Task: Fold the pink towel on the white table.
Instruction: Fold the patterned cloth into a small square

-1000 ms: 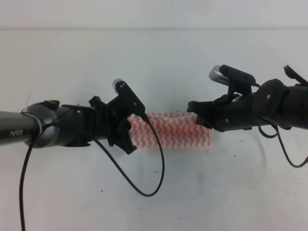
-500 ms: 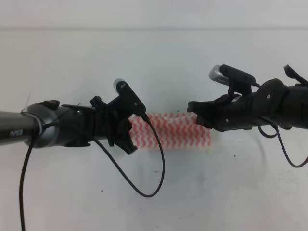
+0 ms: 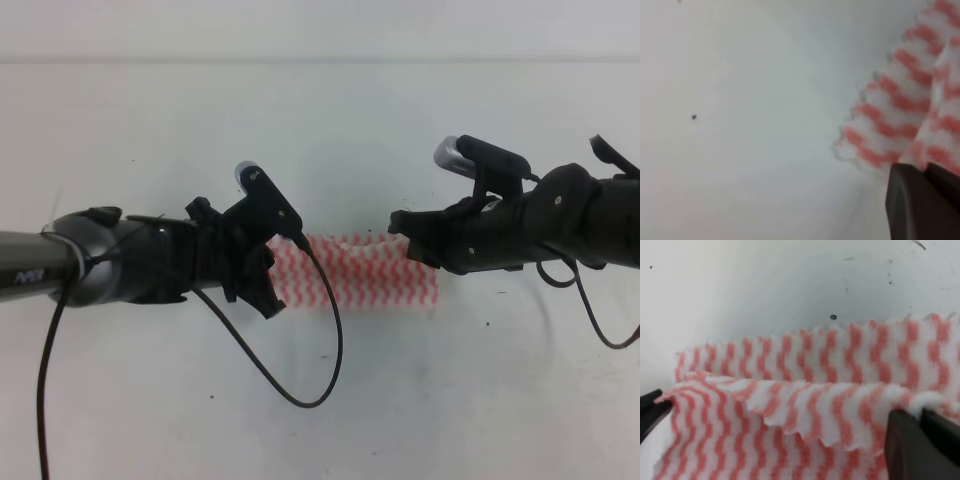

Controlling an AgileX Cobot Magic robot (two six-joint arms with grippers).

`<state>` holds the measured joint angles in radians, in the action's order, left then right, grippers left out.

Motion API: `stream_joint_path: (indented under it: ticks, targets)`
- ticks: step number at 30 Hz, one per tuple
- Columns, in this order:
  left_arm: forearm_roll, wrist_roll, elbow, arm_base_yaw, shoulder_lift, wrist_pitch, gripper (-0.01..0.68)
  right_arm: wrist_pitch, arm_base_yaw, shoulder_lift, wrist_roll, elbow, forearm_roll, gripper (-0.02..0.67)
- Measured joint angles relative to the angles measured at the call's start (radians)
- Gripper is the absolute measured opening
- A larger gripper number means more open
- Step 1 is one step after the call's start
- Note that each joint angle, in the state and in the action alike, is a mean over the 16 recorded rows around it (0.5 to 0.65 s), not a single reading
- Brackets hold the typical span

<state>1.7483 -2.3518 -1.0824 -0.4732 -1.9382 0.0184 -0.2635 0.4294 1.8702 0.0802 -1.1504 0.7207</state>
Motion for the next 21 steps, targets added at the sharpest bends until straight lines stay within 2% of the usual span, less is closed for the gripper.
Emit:
stream_joint_path:
  ticks: [21]
  targets:
    - [-0.001,-0.016,-0.027,0.0,0.0,-0.015,-0.003,-0.007,0.0,-0.001,0.0,-0.028,0.005,-0.016]
